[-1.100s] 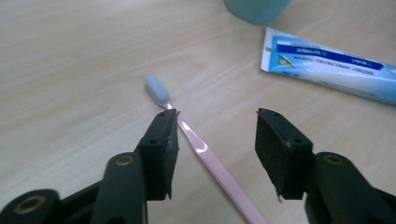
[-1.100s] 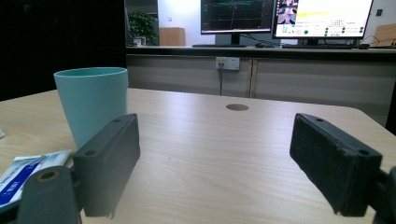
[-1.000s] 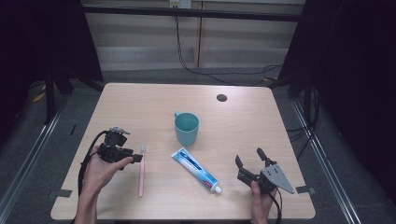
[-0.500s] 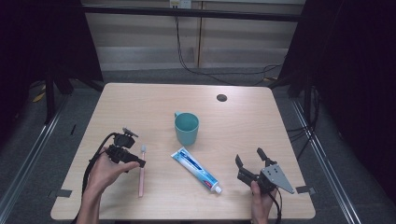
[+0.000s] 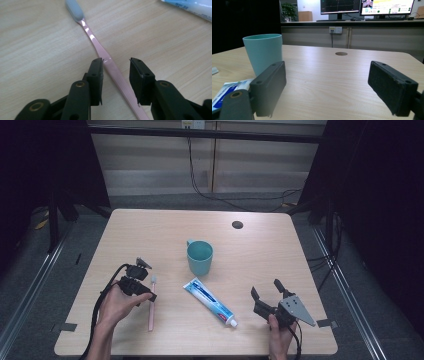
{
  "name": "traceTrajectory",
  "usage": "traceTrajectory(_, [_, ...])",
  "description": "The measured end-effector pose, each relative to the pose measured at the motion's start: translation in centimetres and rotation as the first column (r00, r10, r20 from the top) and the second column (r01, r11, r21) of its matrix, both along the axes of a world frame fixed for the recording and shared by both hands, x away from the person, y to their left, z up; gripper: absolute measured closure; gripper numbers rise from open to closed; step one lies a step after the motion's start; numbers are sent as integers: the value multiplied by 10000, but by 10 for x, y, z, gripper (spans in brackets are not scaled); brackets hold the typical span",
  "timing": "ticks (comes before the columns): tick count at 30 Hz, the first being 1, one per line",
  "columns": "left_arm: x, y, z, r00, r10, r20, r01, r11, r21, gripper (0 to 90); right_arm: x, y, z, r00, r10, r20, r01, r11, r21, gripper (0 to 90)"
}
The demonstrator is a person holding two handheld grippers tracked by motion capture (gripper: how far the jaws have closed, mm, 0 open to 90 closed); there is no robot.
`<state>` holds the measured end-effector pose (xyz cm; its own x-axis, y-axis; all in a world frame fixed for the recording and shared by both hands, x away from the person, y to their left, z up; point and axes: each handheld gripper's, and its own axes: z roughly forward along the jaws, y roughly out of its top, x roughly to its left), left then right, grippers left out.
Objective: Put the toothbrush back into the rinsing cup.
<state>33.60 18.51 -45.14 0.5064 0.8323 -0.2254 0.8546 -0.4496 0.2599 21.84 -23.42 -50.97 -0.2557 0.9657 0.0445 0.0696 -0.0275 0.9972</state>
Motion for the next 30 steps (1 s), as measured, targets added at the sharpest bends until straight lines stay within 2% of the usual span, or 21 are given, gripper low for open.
traceTrajectory(4, [-1,0,-4,9997,249,3,-249,9995,171,670,-2,-1,-1,9999,20,145,-22,9999,147,143])
traceTrajectory(9, [0,-1,-7,9994,318,-141,-317,9995,87,666,-3,0,-1,9990,169,425,-165,9998,-85,143])
traceTrajectory(13, [0,-4,-6,9992,380,-85,-378,9990,246,663,-3,0,-1,9990,140,414,-137,9999,-79,143])
traceTrajectory(14, [0,-5,-6,9996,264,-40,-263,9992,288,662,-3,1,-1,9992,139,378,-136,9999,-77,143])
traceTrajectory(15, [0,-6,-6,9996,257,-127,-254,9993,256,663,-3,1,-1,9994,124,338,-120,9999,-98,143])
traceTrajectory(20, [1,-11,-11,9994,317,-152,-304,9961,828,664,-3,1,-1,9993,151,339,-147,9998,-116,142])
traceTrajectory(23, [1,-13,-14,9994,315,-167,-298,9954,910,664,-3,1,-1,9994,143,322,-139,9998,-129,143])
traceTrajectory(25, [1,-14,-14,10000,16,-80,-6,9925,1224,700,-3,1,-1,9994,141,325,-137,9998,-122,142])
traceTrajectory(28, [2,-16,-14,9998,-180,-10,180,9906,1357,720,-3,1,-1,9994,140,315,-136,9998,-129,143])
traceTrajectory(30, [1,-18,-14,9987,-515,61,499,9854,1625,720,-3,1,-1,9994,137,307,-133,9998,-120,143])
